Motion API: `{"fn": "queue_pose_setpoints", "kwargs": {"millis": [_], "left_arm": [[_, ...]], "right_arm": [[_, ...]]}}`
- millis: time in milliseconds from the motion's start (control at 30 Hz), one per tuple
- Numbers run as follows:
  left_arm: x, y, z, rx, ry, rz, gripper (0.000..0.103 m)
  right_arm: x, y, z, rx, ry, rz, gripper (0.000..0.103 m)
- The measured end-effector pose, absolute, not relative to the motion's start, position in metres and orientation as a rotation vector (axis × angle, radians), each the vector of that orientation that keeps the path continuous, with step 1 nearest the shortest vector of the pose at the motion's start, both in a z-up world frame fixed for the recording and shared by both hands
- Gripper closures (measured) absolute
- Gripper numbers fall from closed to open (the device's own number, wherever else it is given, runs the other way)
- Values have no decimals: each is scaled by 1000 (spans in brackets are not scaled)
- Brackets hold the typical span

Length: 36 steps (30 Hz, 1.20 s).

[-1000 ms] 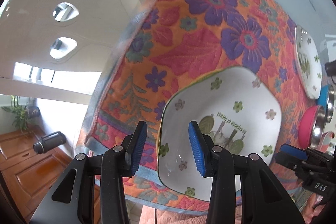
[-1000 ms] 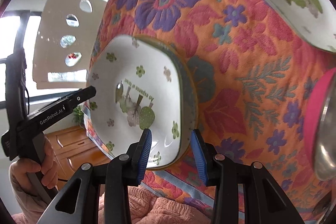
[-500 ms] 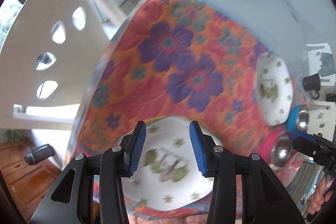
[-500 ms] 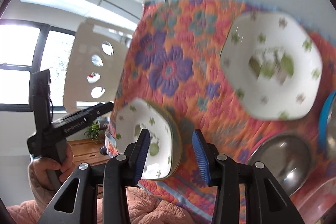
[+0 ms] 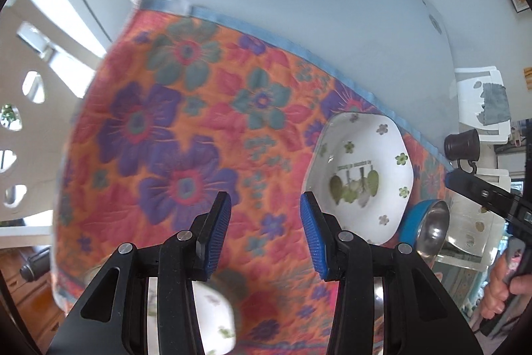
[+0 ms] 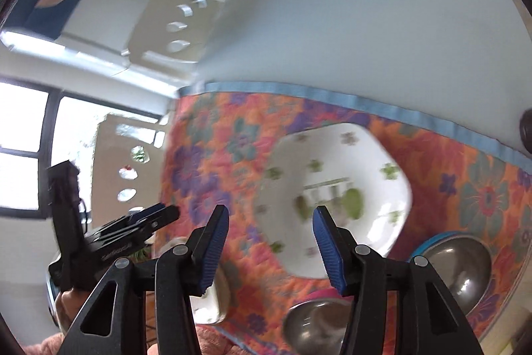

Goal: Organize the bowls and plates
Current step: 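Grasp another green-leaf hexagonal plate rim with the left tool while the right tool grips it too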

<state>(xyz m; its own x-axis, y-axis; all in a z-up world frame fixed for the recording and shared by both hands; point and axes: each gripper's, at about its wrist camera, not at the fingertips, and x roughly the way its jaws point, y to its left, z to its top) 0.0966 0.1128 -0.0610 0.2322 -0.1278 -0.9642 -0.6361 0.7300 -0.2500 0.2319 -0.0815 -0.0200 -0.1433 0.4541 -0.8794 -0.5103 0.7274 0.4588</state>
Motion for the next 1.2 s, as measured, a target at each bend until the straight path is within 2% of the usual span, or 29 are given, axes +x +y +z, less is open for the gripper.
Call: {"fn": "queue_pose_setpoints", "kwargs": {"millis": [400, 900, 1033, 1133, 1200], "left_arm": [[150, 72, -135, -756, 1453, 321, 62], [172, 51, -160, -695, 1493, 299, 60], [173, 46, -160, -681, 1487, 291, 60], [178, 40, -160, -655, 1483, 269, 60], [181, 39, -159, -630, 1479, 246, 60]], "right_arm": [[293, -117, -105, -21, 1628, 669, 52], [293, -106, -151, -55, 1704, 708, 52], [290, -100, -151, -85, 1693, 712, 48], [281, -90, -148, -156, 1667, 718, 41], [277, -85, -148, -208, 1651, 710, 40]]}}
